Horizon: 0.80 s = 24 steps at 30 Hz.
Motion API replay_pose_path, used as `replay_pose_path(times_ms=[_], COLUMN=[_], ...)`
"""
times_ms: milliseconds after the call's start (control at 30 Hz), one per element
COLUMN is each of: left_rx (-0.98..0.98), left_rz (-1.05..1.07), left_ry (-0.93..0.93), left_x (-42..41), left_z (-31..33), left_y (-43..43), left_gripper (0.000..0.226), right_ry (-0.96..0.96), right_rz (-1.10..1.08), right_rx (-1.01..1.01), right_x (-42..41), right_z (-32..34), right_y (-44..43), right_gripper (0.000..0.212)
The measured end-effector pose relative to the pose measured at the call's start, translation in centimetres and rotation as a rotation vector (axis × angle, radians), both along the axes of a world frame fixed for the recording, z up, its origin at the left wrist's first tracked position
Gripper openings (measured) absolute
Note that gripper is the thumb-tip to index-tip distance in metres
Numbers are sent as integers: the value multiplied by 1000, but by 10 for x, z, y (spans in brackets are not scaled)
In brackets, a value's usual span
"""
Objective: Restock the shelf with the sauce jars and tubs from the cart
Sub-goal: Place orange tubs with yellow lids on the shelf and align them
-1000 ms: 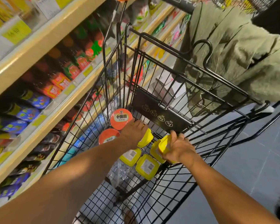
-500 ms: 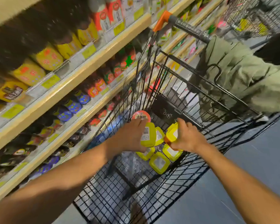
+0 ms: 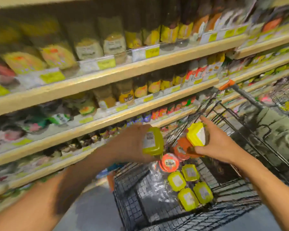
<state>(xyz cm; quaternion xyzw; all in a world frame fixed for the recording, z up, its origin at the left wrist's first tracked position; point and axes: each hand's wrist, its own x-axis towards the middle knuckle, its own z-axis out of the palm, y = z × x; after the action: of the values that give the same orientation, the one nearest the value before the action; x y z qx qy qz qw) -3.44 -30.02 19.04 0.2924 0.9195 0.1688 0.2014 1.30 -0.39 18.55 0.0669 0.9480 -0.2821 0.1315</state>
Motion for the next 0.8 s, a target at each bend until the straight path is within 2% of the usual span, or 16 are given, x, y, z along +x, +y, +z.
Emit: replay_pose_path(times_ms=[67, 167, 267, 433, 633, 800], left_rx=[53, 81, 109, 153, 80, 67], left_rz=[65, 134, 221, 334, 514, 681], left_ry=[57, 113, 148, 252, 308, 374], left_x=[15, 42, 79, 156, 255, 335], left_z=[14, 35, 54, 82, 120, 148], left_y=[-38, -96, -158, -270, -395, -486], left_gripper=[110, 120, 113, 112, 116, 109], right_ry=[48, 136, 183, 254, 347, 390], right_rz=[53, 129, 208, 379, 550, 701], right_rx=[-16, -48, -73, -91, -85, -158], right_x=[0, 7, 22, 58, 104, 138], right_z=[23, 52, 75, 108, 144, 173], right_y=[-34, -90, -154, -269, -395, -501], right_gripper=[117, 115, 109, 117, 108, 107])
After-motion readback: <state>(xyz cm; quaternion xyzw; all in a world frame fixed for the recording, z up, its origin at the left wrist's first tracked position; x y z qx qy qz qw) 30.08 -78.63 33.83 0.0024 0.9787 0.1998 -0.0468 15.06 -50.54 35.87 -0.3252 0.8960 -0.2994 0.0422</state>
